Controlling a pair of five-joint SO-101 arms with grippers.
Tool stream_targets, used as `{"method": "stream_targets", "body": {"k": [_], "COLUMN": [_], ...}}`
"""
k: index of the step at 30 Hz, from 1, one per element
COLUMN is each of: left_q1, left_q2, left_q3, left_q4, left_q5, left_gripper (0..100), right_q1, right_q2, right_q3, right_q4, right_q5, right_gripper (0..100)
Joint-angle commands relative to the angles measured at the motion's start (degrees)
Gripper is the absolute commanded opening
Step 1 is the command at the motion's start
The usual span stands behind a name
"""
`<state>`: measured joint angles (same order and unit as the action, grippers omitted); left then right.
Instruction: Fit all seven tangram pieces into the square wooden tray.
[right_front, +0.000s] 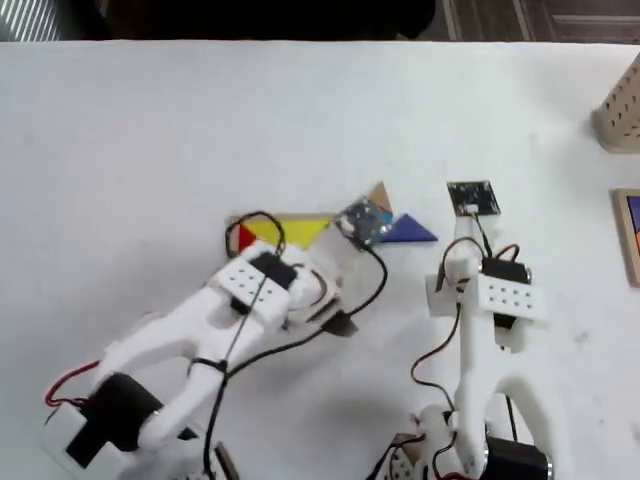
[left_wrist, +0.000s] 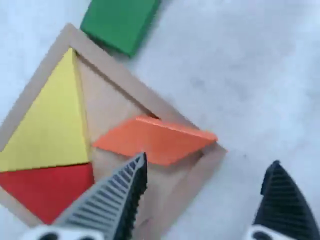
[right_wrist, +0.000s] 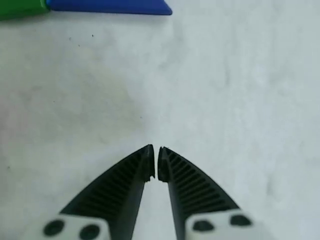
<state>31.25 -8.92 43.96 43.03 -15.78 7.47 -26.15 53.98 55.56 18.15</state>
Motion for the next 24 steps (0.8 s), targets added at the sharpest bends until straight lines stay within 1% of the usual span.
{"method": "stream_targets", "body": {"k": [1,6,9,11,15,19,24], "left_q1": [-2.42,-5.58,-5.32,-5.05,-5.14,-4.7,-5.14], "left_q2": [-0.31,0.04,2.68,6.11,15.25,22.11,26.33], "left_q3": [-4.13,-5.54,-7.56,-11.08,-20.92,-27.34,-31.56], "left_q4": [0.53,2.64,4.31,6.51,12.04,15.91,15.82], "left_q5": [-1.05,6.15,6.42,5.01,-1.76,-8.7,-9.49], "left_gripper": [36,36,37,37,36,36,36], "right_q1": [-0.57,-0.57,-0.66,-0.66,-0.66,-0.57,-0.57], "right_q2": [-1.19,-1.19,-1.19,-1.19,-1.19,-1.19,-1.19], "right_q3": [-0.26,-0.26,-0.26,-0.26,-0.18,-0.18,-0.18], "right_q4": [-0.57,-0.57,-0.66,-0.66,-0.66,-0.66,-0.66], "right_q5": [0.44,0.44,0.44,0.44,0.44,0.44,0.53], "right_gripper": [2.0,2.0,2.0,2.0,2.0,2.0,2.0]}}
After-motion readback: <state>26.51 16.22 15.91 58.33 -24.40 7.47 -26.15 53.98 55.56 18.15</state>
